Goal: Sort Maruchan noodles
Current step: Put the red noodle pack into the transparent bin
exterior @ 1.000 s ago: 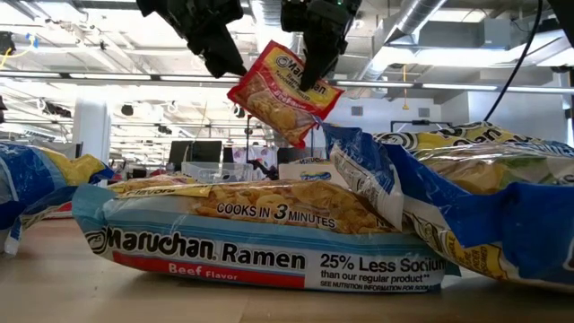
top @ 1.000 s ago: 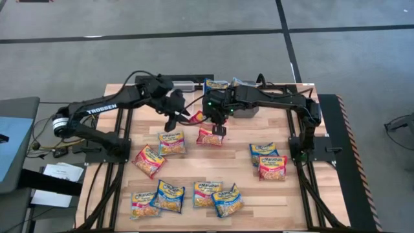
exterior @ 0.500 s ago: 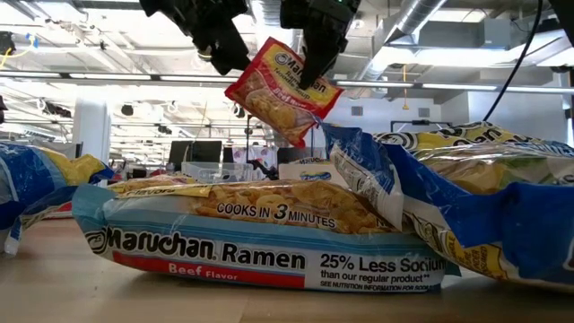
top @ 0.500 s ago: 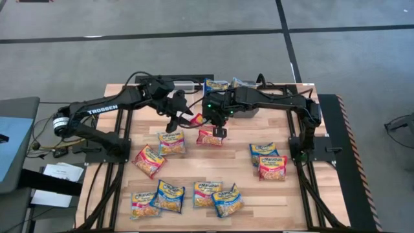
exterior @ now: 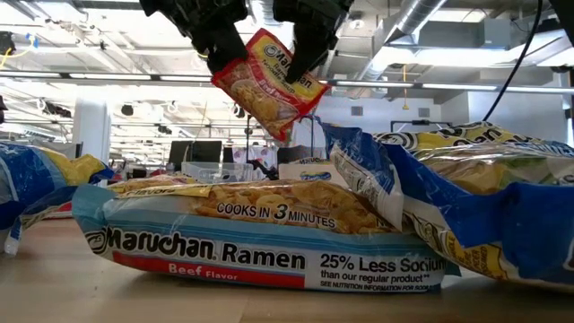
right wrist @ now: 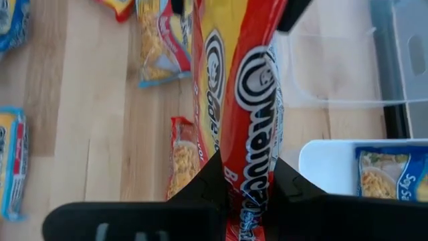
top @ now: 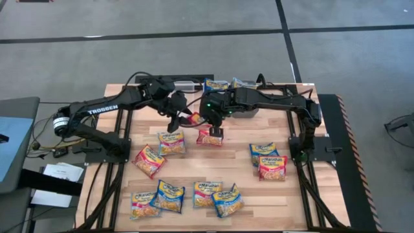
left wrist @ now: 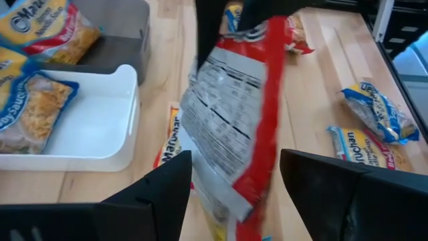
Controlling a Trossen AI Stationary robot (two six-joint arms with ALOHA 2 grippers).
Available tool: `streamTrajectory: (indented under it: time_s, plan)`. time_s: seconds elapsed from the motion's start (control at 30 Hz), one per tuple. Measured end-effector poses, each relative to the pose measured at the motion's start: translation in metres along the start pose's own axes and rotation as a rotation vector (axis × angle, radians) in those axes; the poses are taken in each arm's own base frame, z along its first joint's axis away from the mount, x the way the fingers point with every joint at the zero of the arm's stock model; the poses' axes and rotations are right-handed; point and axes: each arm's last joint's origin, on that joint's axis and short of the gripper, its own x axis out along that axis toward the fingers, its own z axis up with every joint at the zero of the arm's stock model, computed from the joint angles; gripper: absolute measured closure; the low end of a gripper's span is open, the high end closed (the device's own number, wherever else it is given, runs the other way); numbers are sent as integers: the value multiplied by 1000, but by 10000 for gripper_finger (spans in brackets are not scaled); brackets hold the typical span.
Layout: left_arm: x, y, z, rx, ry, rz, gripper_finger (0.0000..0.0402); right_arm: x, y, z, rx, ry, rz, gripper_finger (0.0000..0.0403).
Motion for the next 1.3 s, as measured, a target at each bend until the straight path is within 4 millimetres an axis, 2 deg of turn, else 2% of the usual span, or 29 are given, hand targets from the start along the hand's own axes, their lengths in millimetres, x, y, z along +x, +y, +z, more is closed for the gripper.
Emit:
streamTrajectory:
  time_s: [0.23,0.43,0.53,0.77,0.9,1.17,1.3]
  plan:
    - [0,0,0,-2,0,1,187,-16,-1,13,30,-75,-9,342]
    - [0,0,0,-2,0,2,193,-20,-2,13,30,-67,-7,342]
    - [0,0,0,-3,0,2,217,-19,-1,11,32,-45,-4,342]
    - [0,0,0,-2,0,3,303,-19,-1,11,27,-45,-4,336]
    - [0,0,0,-3,0,1,312,-19,-1,11,23,-46,-4,310]
    - [0,-1,-1,-35,2,-37,300,-20,0,12,19,-54,-6,226]
    - [-5,0,-1,-19,1,-15,310,-32,-3,11,24,-76,-12,202]
